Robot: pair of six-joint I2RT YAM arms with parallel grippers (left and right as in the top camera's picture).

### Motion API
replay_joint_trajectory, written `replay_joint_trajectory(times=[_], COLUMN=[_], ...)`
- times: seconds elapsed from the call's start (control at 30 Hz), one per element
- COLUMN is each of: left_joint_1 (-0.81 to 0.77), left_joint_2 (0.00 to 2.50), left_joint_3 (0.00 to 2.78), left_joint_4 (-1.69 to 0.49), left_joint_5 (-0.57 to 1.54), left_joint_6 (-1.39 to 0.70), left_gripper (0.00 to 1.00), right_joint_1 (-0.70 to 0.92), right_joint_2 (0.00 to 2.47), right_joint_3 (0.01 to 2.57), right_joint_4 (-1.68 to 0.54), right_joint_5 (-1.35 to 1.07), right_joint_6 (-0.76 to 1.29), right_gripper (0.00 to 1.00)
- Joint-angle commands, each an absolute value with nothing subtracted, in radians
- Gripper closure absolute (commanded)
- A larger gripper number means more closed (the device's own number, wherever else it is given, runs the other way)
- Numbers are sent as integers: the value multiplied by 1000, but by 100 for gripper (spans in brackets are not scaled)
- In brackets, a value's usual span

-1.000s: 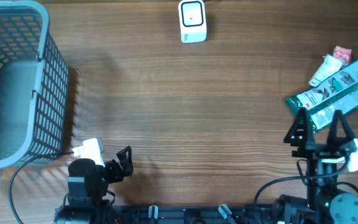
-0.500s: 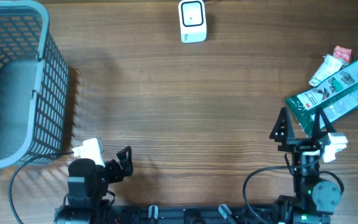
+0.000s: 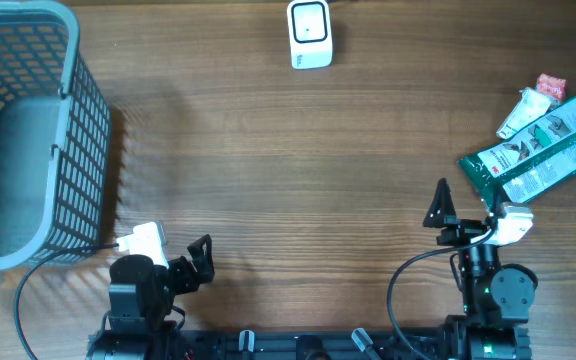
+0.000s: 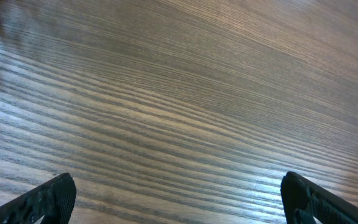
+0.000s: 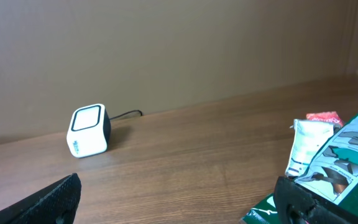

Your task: Scan the item barcode

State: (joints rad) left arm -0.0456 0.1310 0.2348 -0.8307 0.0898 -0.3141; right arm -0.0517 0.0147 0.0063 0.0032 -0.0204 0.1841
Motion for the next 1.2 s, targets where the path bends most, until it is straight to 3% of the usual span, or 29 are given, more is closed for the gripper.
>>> replay_joint_trajectory(times=[0.0,1.0,1.17], left_joint_1=[-41,-41,-41], left_joint_2=[125,62,14], left_joint_3=[232,232,232], left_joint_4=[-828,-819,-508], left_joint_5=[80,31,44], left_joint_6=[-323,-319,-322], left_gripper=[0,0,0], right_joint_1=[-46,-47,-47], right_joint_2=[4,4,4], right_joint_3=[5,5,5], right_joint_4=[7,7,7], right_joint_5=[0,0,0], right_joint_6=[157,157,157], right_gripper=[0,0,0])
